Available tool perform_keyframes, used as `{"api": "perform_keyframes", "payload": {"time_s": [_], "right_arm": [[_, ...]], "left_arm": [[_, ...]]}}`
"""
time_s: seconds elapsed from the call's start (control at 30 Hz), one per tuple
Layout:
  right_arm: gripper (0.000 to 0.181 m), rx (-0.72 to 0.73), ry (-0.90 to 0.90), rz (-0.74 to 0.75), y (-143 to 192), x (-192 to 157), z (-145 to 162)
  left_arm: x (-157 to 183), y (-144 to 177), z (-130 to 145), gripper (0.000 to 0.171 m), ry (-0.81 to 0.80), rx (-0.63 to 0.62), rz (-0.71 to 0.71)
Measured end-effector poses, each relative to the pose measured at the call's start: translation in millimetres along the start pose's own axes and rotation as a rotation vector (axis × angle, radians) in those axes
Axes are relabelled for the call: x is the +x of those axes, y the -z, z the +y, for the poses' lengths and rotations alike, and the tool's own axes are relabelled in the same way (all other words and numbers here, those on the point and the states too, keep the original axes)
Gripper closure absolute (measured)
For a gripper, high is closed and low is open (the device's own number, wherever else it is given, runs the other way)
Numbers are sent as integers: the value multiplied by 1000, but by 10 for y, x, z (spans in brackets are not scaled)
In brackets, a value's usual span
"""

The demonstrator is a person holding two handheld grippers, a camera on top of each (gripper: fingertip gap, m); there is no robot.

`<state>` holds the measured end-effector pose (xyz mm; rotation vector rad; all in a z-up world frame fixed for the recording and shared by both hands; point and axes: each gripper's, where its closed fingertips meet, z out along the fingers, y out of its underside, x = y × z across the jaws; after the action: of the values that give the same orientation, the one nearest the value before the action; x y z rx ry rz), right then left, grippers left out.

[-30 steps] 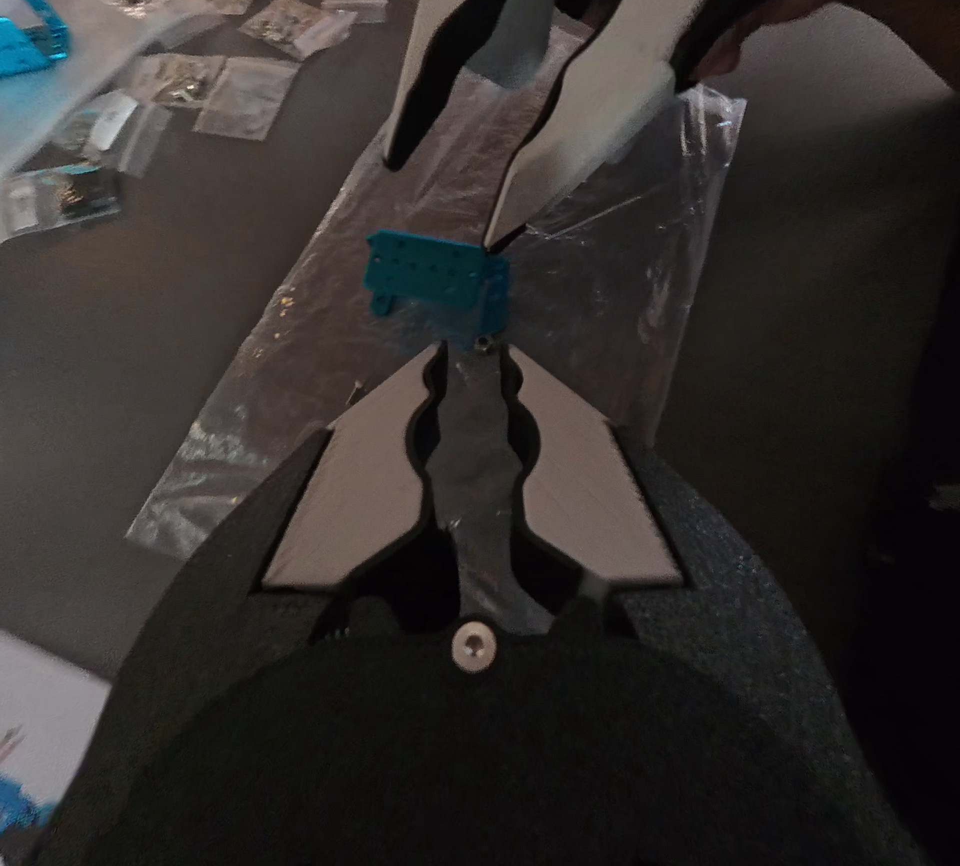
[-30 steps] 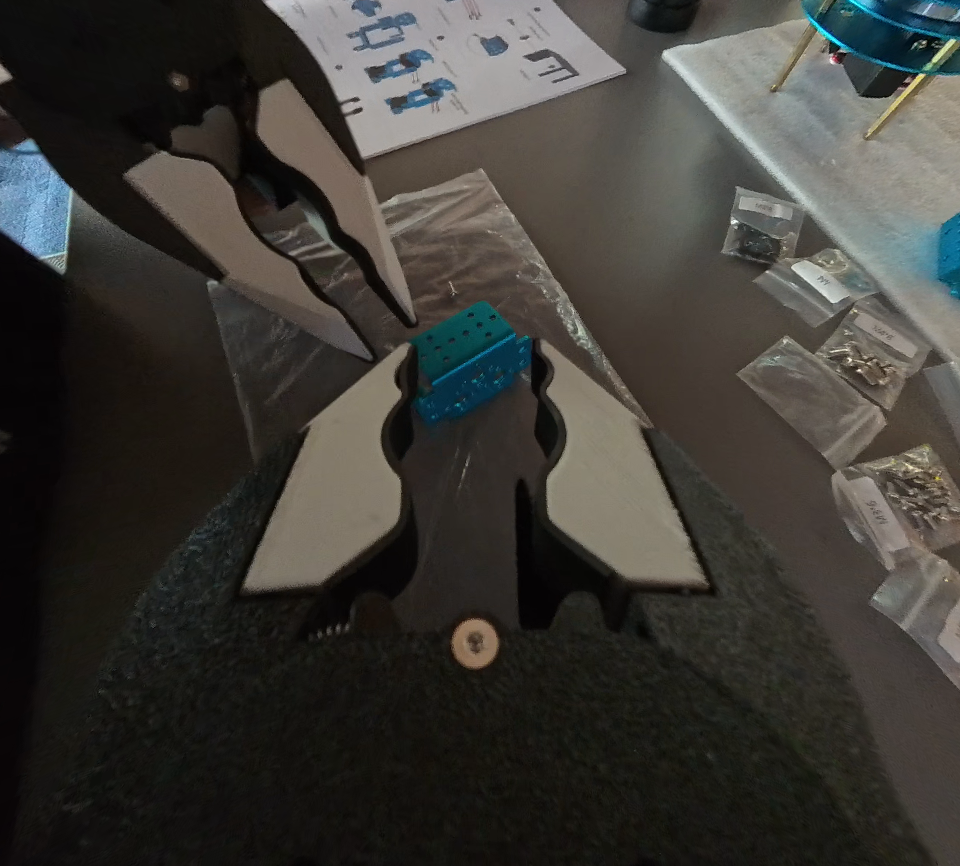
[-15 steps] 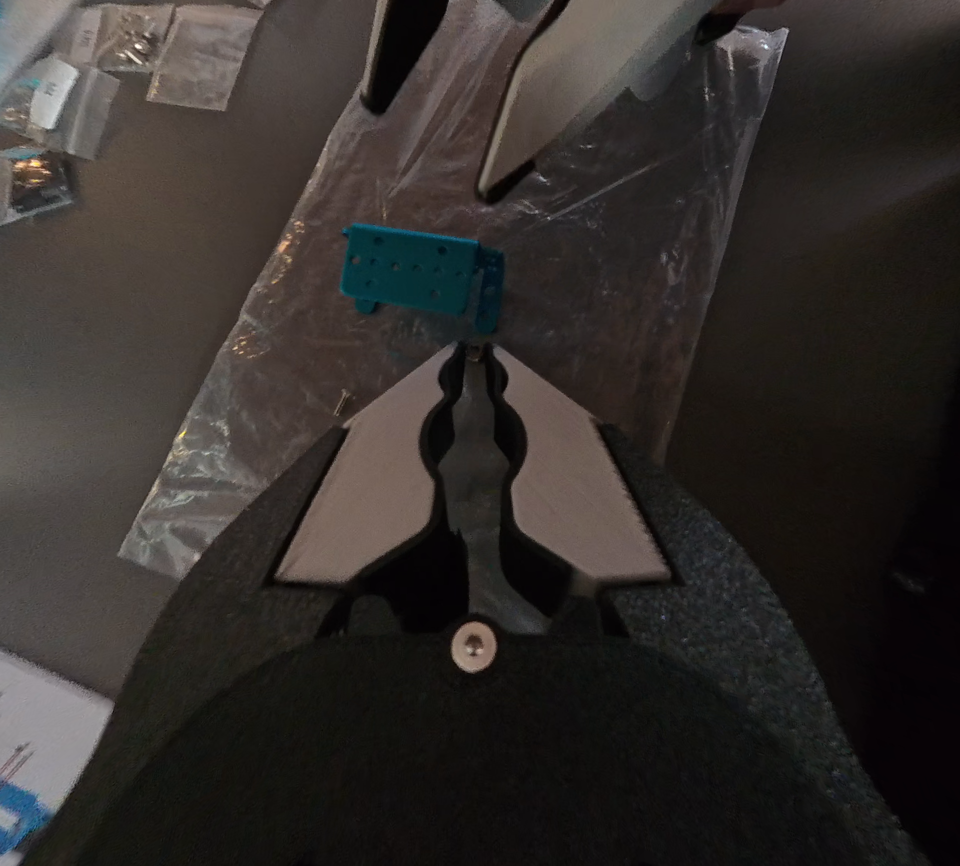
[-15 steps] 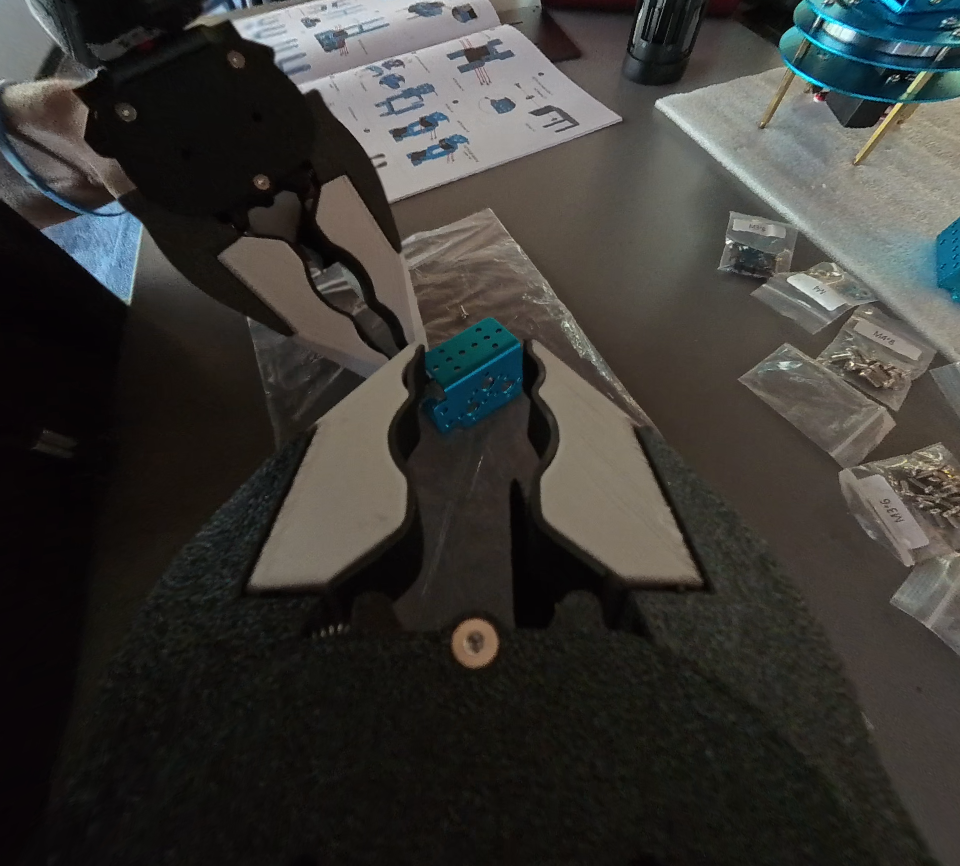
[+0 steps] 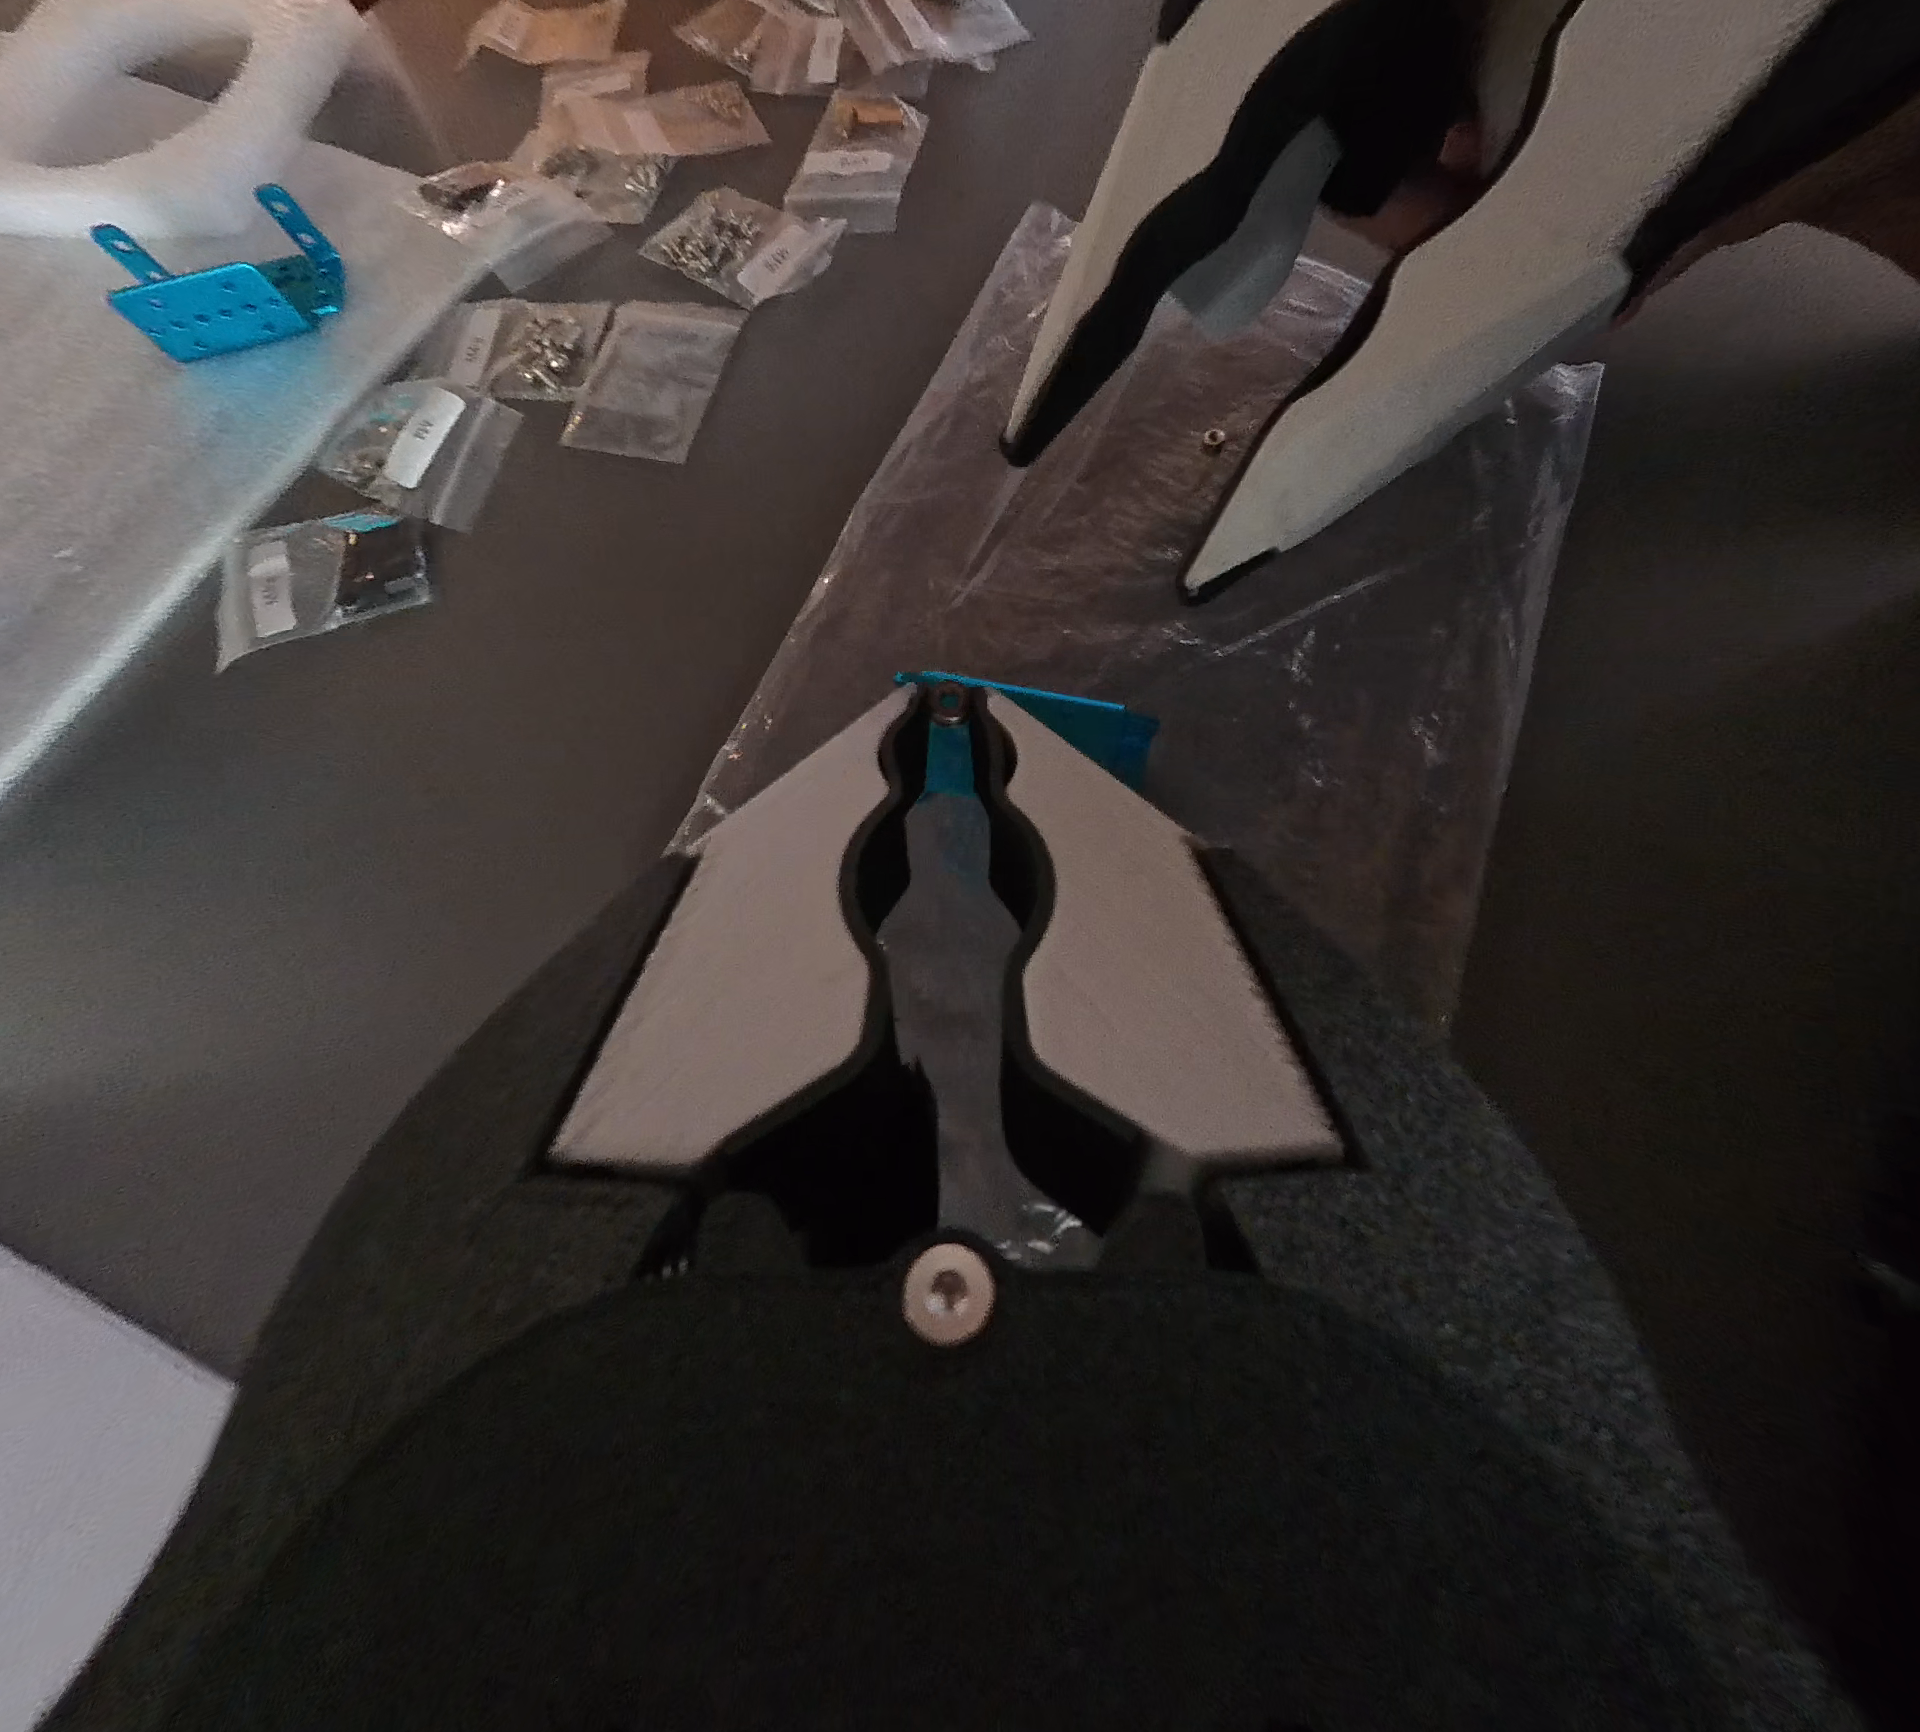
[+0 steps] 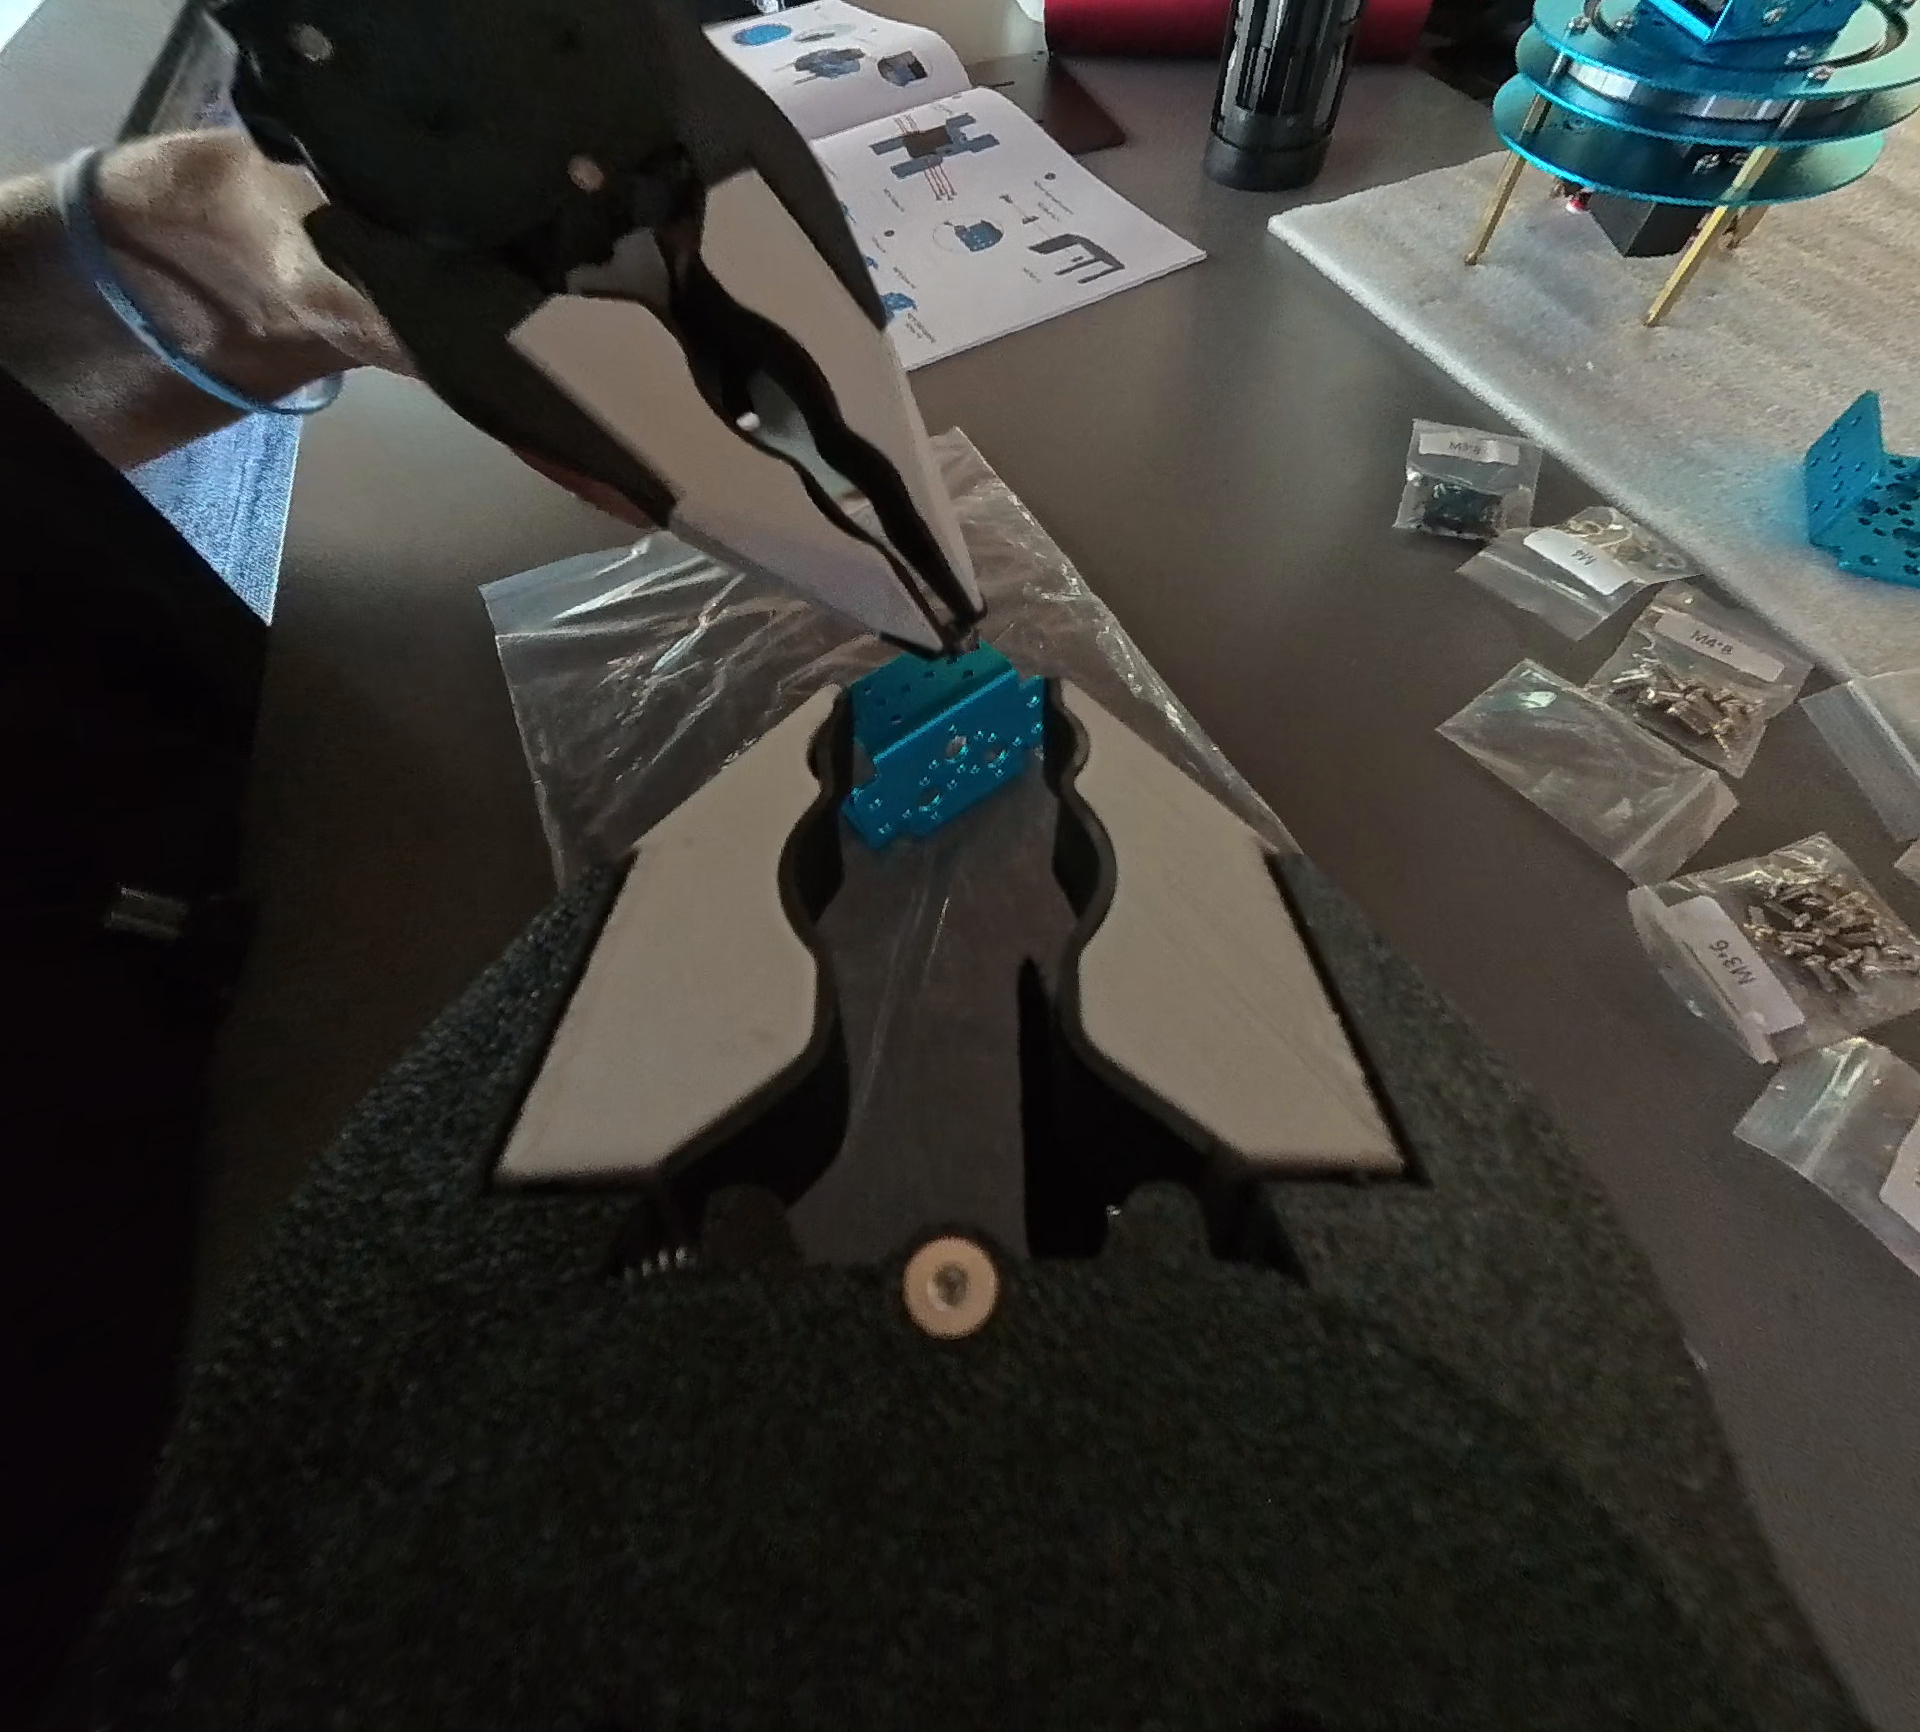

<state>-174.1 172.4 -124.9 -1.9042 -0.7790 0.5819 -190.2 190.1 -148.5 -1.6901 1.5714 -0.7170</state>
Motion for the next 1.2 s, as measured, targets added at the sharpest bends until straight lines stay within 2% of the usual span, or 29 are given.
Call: {"api": "perform_keyframes", "payload": {"time_s": [0.57, 0.6, 0.67, 0.9, 1.03, 1.2], "right_arm": [[146, -32, 1, -8, -54, -12, 51], [142, -42, 2, -17, -82, -24, 65], [122, -89, 25, -37, -165, -58, 123], [117, -256, 227, -121, -308, -74, 157], [121, -298, 286, -226, -395, -79, 223], [127, -314, 299, -222, -449, -20, 320]], "left_arm": [[40, -47, 49, 164, 44, -12, 45], [40, -46, 49, 164, 45, -13, 47], [41, -47, 49, 164, 40, -17, 51], [51, -62, 34, 164, 5, -35, 71], [50, -65, 29, 164, -7, -27, 71], [49, -58, 33, 164, 8, -10, 67]]}}
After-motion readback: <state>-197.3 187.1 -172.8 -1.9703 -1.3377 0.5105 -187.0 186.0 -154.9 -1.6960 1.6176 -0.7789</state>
